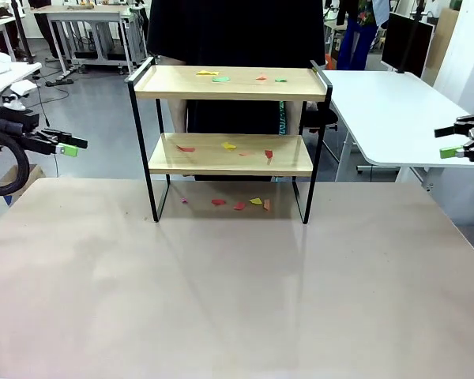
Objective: Clean the shelf.
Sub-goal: Pick up the Duster handed by the human.
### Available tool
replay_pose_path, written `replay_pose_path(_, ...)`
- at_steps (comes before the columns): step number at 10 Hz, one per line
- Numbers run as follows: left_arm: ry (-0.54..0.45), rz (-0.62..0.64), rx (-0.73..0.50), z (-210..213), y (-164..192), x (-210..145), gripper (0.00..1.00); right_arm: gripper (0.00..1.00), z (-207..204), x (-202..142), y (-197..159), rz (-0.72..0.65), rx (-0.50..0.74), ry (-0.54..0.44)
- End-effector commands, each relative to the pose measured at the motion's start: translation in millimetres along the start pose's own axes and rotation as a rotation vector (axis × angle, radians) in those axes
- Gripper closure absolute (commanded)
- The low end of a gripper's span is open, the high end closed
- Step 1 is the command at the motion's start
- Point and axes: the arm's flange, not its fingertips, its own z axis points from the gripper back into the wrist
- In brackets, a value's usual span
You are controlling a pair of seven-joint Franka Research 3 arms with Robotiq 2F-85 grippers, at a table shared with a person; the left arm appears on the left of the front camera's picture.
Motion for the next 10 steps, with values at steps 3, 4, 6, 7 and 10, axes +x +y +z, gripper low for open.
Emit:
replay_pose_path(3,-0.152,-0.155,-0.056,20.6,24.0,-19.5,0.0,0.0,7.1,-24.6,-38.2,-0.033,0.029,-0.141)
replay_pose_path(4,-0.171,-0.203,-0.044,20.9,24.5,-23.0,0.0,0.0,6.8,-28.3,-41.5,-0.044,0.03,-0.157)
replay_pose_path(6,-0.215,-0.284,-0.012,21.6,24.1,-27.4,0.0,0.0,6.2,-33.9,-46.1,-0.061,0.021,-0.175)
replay_pose_path(7,-0.221,-0.299,-0.002,20.4,23.4,-29.0,0.0,0.0,7.3,-37.3,-47.9,-0.071,0.011,-0.19)
replay_pose_path(10,-0.261,-0.346,-0.001,18.9,16.6,-26.8,0.0,0.0,12.3,-39.0,-49.2,-0.071,0.0,-0.23)
